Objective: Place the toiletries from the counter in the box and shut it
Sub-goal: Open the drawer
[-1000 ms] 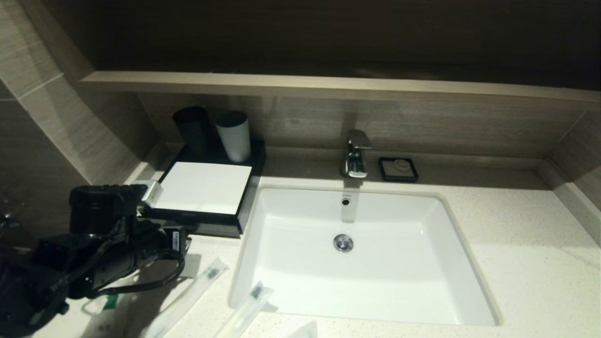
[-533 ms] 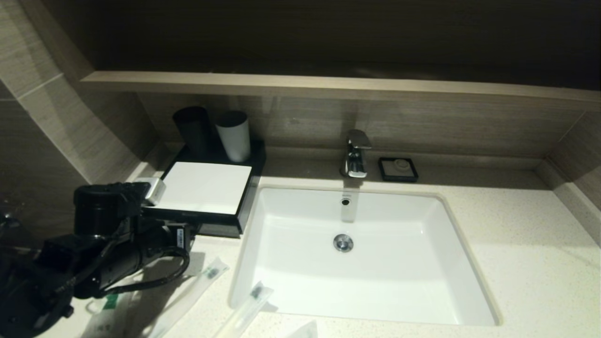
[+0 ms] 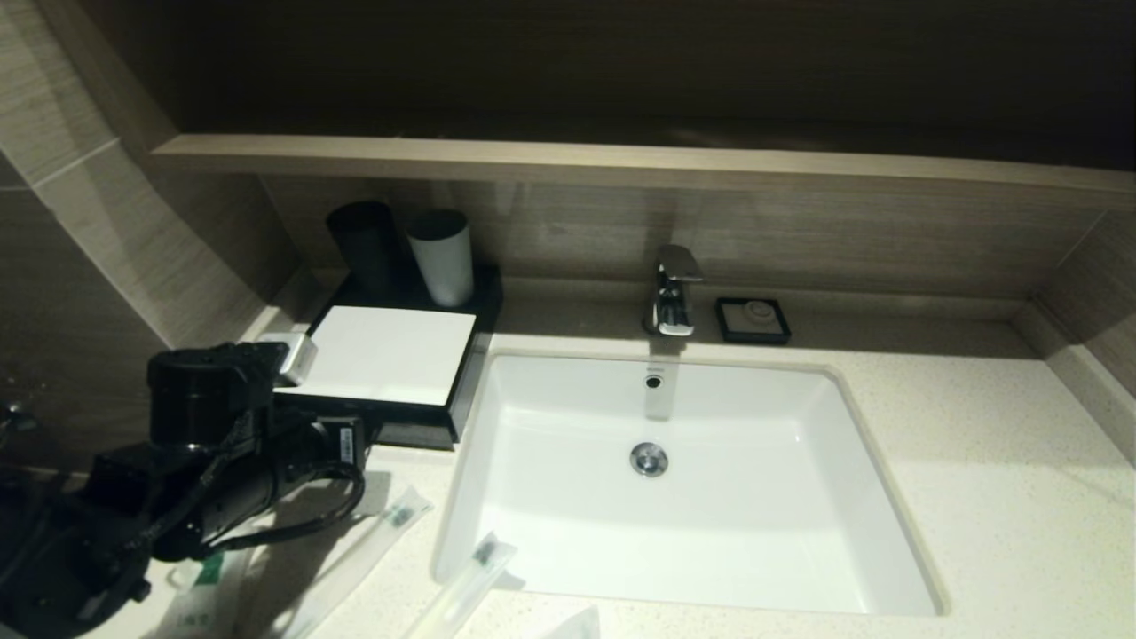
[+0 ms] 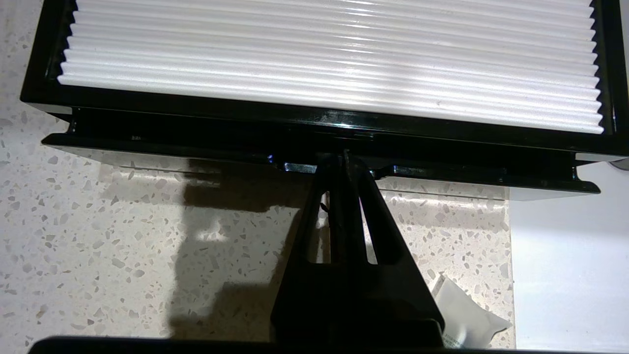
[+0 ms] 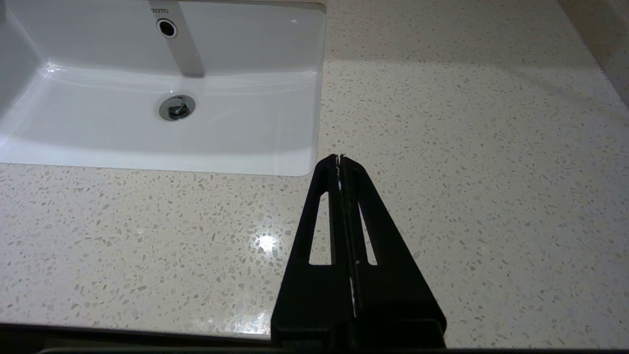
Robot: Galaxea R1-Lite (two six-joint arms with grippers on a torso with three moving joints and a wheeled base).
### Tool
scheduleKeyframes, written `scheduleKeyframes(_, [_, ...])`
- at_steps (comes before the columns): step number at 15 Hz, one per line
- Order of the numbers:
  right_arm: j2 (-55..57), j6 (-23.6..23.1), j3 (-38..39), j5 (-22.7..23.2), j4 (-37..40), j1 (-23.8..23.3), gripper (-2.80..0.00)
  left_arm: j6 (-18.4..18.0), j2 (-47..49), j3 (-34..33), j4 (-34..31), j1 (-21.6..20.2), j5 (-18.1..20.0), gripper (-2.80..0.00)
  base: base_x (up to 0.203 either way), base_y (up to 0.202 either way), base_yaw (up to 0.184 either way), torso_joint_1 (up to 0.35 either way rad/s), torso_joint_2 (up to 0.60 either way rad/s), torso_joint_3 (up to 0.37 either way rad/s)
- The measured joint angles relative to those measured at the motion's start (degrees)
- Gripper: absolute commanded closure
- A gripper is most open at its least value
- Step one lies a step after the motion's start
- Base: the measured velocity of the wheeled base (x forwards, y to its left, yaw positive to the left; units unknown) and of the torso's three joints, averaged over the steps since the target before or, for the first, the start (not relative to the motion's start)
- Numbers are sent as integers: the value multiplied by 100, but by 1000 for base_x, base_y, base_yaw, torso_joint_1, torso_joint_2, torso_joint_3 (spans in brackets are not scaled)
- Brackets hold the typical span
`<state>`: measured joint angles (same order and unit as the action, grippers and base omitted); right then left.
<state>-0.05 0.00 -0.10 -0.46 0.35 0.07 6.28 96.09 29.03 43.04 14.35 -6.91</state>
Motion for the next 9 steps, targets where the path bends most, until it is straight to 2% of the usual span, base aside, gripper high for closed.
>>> scheduleKeyframes(9, [0,0,0,5,0,0,0,0,173,-11,232,-2,-44,0,0,0,0,0,0,0])
